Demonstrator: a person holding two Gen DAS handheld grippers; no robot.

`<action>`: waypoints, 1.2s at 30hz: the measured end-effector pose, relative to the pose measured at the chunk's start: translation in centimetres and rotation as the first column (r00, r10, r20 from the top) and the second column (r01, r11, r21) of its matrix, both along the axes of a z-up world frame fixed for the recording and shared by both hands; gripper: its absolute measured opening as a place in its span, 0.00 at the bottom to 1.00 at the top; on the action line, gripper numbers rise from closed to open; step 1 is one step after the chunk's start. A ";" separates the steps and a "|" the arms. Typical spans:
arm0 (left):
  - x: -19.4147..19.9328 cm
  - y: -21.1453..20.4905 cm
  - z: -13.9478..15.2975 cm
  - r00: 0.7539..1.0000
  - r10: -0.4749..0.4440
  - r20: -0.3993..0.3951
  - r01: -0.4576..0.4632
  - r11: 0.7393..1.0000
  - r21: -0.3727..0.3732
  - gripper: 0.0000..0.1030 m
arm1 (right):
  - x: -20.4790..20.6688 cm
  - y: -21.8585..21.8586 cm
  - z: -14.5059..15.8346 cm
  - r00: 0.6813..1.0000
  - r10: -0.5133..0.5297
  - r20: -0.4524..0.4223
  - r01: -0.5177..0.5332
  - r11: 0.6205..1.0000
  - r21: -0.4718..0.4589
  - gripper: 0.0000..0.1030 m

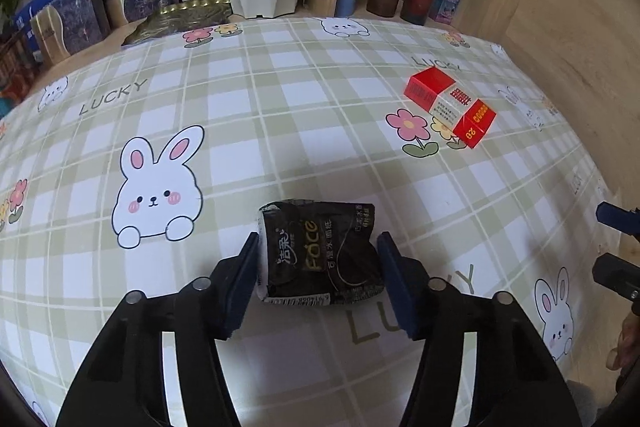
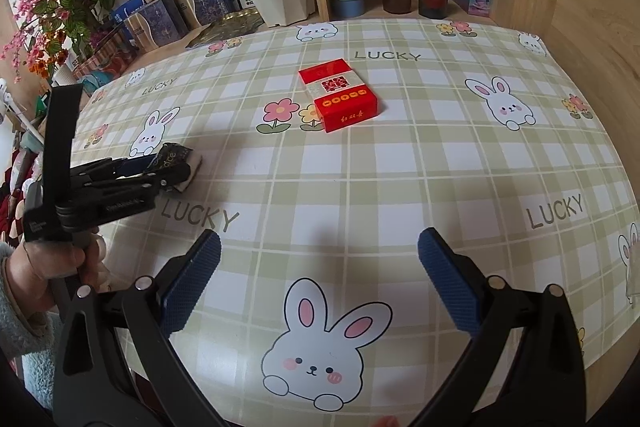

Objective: Collect trash
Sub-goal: 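Grasp the black Face tissue packet with the left tool, then hold the tissue packet in the left tool while the right tool grasps the red cigarette box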

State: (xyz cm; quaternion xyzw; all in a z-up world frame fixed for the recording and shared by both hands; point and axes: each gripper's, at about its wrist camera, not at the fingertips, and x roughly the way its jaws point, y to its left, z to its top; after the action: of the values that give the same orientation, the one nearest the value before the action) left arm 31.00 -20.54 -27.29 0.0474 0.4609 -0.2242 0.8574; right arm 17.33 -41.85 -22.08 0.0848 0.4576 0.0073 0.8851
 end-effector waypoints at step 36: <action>-1.7 12.2 3.2 0.987 0.163 -0.003 -0.162 0.975 -0.154 0.48 | 20.1 -0.4 -5.2 0.985 0.050 -0.164 -0.084 0.975 -0.206 0.72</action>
State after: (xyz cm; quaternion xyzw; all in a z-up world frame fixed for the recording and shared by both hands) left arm 29.33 -8.32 -24.06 -0.0556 0.4405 -0.1880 0.8761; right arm 37.48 -42.24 -27.28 -0.0256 0.5271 -0.0184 0.8492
